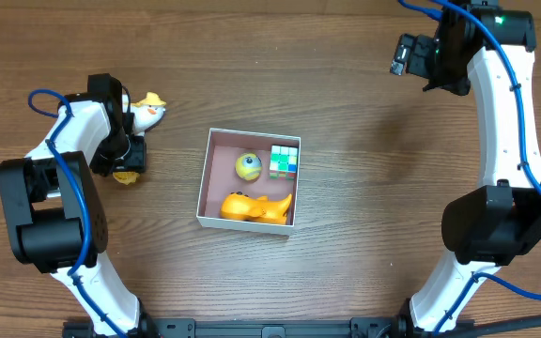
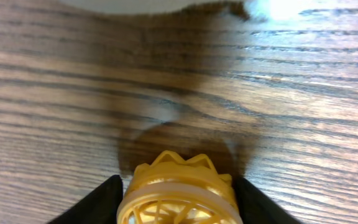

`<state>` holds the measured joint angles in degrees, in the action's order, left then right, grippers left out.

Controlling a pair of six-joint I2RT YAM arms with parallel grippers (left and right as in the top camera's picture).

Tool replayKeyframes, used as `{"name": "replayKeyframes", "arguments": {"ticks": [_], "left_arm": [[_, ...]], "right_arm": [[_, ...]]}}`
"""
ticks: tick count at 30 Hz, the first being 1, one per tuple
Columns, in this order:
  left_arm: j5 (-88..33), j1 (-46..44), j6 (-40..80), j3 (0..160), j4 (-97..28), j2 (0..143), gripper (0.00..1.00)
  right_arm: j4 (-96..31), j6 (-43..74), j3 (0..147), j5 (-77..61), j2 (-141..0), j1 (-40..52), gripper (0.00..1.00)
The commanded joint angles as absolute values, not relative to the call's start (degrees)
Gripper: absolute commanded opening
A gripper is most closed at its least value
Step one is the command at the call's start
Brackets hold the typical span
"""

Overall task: Pack container
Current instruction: 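Lower the left gripper and close it on the cookie toy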

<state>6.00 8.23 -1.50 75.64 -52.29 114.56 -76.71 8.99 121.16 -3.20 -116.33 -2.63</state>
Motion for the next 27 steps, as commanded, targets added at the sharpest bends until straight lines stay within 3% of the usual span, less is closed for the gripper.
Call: {"name": "replayKeyframes", "arguments": {"ticks": [1,12,20,27], "left_arm": [[5.93,8.21,-0.75,76.25,-52.95,116.05,0.47],[5.89,8.21,2.79,78.74,-55.07,116.05,0.48],[5.08,8.21,2.81,93.03,-65.01,116.05,0.47],[-3.84,7.97,2.83,103.22,-71.05,116.05,0.47]], "right_arm": [[-76.55,9.43,122.61,-3.55,-116.07,-2.7,1.0],[-76.58,9.43,122.61,-3.55,-116.07,-2.7,1.0],[-76.55,9.43,122.61,-3.55,-116.07,-2.7,1.0],[-76.55,9.43,122.61,-3.55,-116.07,-2.7,1.0]]}}
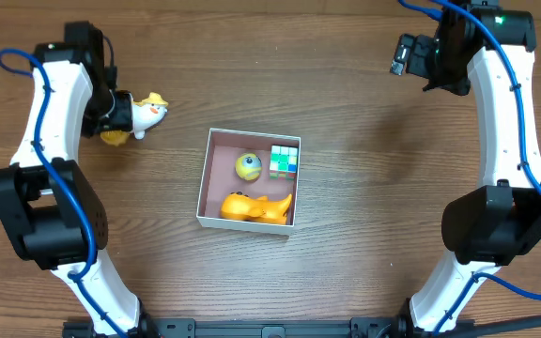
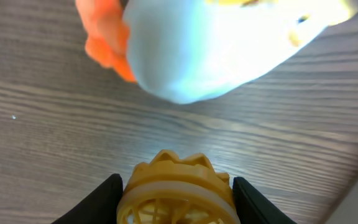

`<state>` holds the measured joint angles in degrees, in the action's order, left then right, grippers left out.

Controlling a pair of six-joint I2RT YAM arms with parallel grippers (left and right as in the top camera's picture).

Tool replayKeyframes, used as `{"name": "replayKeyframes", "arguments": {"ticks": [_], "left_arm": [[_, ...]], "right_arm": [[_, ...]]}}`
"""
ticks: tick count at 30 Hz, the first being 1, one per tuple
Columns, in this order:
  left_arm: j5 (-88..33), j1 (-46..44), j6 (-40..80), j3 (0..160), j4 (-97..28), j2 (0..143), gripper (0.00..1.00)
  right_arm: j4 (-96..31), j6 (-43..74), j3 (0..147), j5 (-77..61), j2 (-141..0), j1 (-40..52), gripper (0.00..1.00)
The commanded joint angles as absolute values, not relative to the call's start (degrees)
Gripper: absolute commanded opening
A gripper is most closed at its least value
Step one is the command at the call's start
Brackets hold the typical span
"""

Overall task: Pack container
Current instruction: 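Lower the left gripper and close it on the cookie toy, then lift the cookie toy and carry it over the box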

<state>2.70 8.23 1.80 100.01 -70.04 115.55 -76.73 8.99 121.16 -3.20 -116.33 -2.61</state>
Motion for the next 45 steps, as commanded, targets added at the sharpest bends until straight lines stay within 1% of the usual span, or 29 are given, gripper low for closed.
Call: {"name": "replayKeyframes", "arguments": {"ticks": [1,4,6,11,14,18,24,27,34,39,42,44,45], "left_arm": [[-5.3,7.77,2.92,103.72,-71.35,116.05,0.48],[-8.62,6.61,4.56,104.38,-72.1,116.03,0.47],[-10.33,5.34,4.8,104.42,-72.6,116.03,0.41],[-10.59,1.13,4.95,104.44,-73.43,116.03,0.42],[-10.59,-3.11,4.95,104.9,-73.47,116.03,0.41],[-10.57,-8.14,4.95,108.73,-73.47,116.03,0.38],[-10.46,-14.15,4.95,114.8,-73.47,116.03,0.37],[-8.56,-17.87,4.95,115.74,-73.43,116.03,0.36],[4.43,-26.24,4.97,115.66,-76.55,116.05,0.34],[10.7,-28.12,4.99,114.83,-81.43,116.05,0.32],[11.6,-27.9,6.24,112.81,-82.56,116.05,0.31],[11.57,-27.66,6.35,109.21,-82.26,116.05,0.34],[11.57,-27.66,5.61,107.2,-81.76,116.05,0.34]], "right_arm": [[-76.55,9.43,122.61,-3.55,-116.07,-2.7,1.0],[-76.55,9.43,122.61,-3.55,-116.07,-2.7,1.0],[-76.55,9.41,122.61,-3.55,-116.07,-2.7,1.0],[-76.58,9.43,122.61,-3.55,-116.07,-2.7,1.0],[-76.55,9.43,122.61,-3.55,-116.07,-2.7,1.0],[-76.58,9.43,122.61,-3.55,-116.07,-2.7,1.0],[-76.55,9.43,122.61,-3.55,-116.07,-2.7,1.0],[-76.55,9.43,122.61,-3.55,-116.07,-2.7,1.0],[-76.55,9.43,122.61,-3.55,-116.07,-2.7,1.0],[-76.55,9.43,122.61,-3.55,-116.07,-2.7,1.0],[-76.55,9.43,122.61,-3.55,-116.07,-2.7,1.0],[-76.55,9.43,122.61,-3.55,-116.07,-2.7,1.0],[-76.58,9.43,122.61,-3.55,-116.07,-2.7,1.0]]}}
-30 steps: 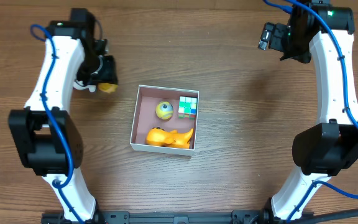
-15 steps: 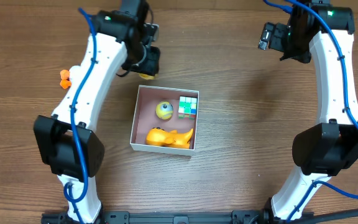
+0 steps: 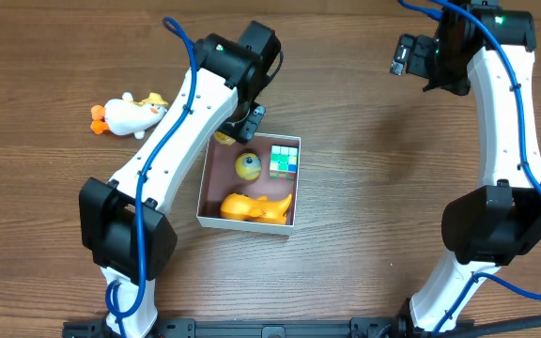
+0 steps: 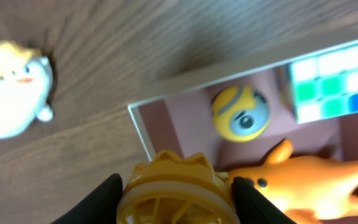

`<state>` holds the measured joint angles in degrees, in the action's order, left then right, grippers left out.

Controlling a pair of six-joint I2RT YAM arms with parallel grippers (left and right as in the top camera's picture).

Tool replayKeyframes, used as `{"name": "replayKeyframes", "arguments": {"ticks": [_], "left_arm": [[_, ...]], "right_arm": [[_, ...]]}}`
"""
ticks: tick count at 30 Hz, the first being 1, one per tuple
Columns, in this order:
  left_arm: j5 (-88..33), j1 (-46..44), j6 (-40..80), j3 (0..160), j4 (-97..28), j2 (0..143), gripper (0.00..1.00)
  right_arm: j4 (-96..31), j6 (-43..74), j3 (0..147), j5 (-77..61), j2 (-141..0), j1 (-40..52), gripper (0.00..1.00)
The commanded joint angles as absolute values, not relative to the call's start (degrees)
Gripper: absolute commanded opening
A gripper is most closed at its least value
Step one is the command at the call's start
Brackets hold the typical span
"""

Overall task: Pack container
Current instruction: 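Lift the cookie toy and carry it over the box, then lower the cookie toy into the box beside the ball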

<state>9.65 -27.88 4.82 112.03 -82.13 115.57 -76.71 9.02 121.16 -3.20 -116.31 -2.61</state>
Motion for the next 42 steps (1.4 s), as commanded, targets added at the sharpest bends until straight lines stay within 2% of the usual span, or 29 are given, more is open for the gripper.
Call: {"name": "replayKeyframes", "arguments": {"ticks": [1,8,15,16,18,22,31,42], "left_arm": [[11.49,-27.66,5.08,105.32,-80.99,116.05,0.34],[9.96,-27.79,-0.45,100.12,-75.66,116.05,0.34],[2.7,-27.77,-15.99,100.12,-72.4,116.05,0.33],[2.7,-27.77,-16.86,100.09,-72.4,116.05,0.3],[2.7,-27.77,-17.91,99.92,-72.58,116.05,0.27],[2.74,-27.38,-18.28,98.45,-73.06,116.05,0.32],[2.92,-26.0,-18.24,91.92,-70.96,116.05,0.32],[2.94,-25.98,-18.24,91.22,-65.06,116.05,0.32]], "right_arm": [[-76.58,9.43,122.61,-3.55,-116.07,-2.7,1.0],[-76.58,9.43,122.61,-3.55,-116.07,-2.7,1.0],[-76.55,9.43,122.61,-3.55,-116.07,-2.7,1.0],[-76.58,9.43,122.61,-3.55,-116.07,-2.7,1.0],[-76.55,9.43,122.61,-3.55,-116.07,-2.7,1.0],[-76.55,9.43,122.61,-3.55,-116.07,-2.7,1.0],[-76.55,9.43,122.61,-3.55,-116.07,-2.7,1.0],[-76.55,9.43,122.61,-3.55,-116.07,-2.7,1.0]]}}
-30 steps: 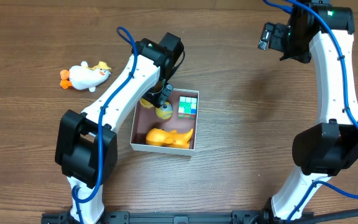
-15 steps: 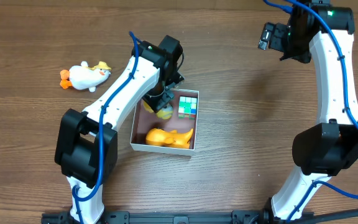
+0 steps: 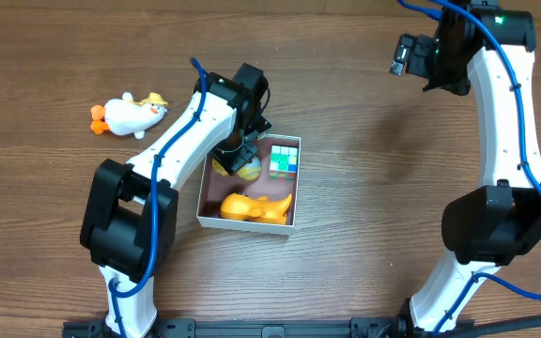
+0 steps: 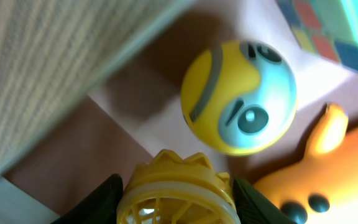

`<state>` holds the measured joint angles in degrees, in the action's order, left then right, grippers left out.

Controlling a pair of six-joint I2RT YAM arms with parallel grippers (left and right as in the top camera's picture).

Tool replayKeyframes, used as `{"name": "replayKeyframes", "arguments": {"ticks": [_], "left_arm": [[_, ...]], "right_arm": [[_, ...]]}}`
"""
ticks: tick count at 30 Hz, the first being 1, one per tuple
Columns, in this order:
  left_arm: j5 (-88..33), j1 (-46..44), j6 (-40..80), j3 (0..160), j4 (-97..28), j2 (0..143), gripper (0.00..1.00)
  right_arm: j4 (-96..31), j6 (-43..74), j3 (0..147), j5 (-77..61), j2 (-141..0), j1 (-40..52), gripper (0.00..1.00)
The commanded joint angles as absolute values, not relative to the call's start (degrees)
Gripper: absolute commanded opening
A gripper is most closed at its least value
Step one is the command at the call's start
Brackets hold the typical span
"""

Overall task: Pack container
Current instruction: 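Lower the cookie toy into the box beside the ball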

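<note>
A white box with a pink floor (image 3: 210, 192) sits mid-table. Inside lie a yellow one-eyed ball (image 4: 240, 98), an orange animal toy (image 3: 256, 207) and a colour cube (image 3: 285, 160). My left gripper (image 4: 176, 199) is shut on a yellow crown-shaped toy (image 4: 178, 186) and hangs low inside the box's left part, just beside the ball (image 3: 245, 167). A white duck toy with an orange beak (image 3: 128, 114) lies on the table at the left. My right gripper (image 3: 404, 54) is held high at the far right; its jaws are not readable.
The orange toy (image 4: 328, 168) fills the box's near side, the cube (image 4: 334, 31) its far right corner. The box's white wall (image 4: 5, 186) is close on the left of the left gripper. Bare wood surrounds the box.
My left gripper, still holding the yellow crown toy, was over the box's far left rim. Now it is lower, inside the box next to the yellow ball.
My left gripper gripped the yellow crown toy on the table at the far left, beside the duck. It then held it a little further back, by the duck. Later it was over the box's far left rim, and now it is down inside the box.
</note>
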<state>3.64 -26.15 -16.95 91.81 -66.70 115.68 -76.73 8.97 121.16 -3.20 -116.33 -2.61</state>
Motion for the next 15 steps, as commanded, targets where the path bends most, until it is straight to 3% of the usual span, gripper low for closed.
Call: {"name": "replayKeyframes", "arguments": {"ticks": [1,15], "left_arm": [[2.94,-25.93,-18.24,91.05,-64.45,116.07,0.33],[5.54,-25.85,-17.72,90.45,-60.93,116.16,0.32]], "right_arm": [[-76.58,9.43,122.61,-3.55,-116.07,-2.7,1.0],[-76.58,9.43,122.61,-3.55,-116.07,-2.7,1.0]]}}
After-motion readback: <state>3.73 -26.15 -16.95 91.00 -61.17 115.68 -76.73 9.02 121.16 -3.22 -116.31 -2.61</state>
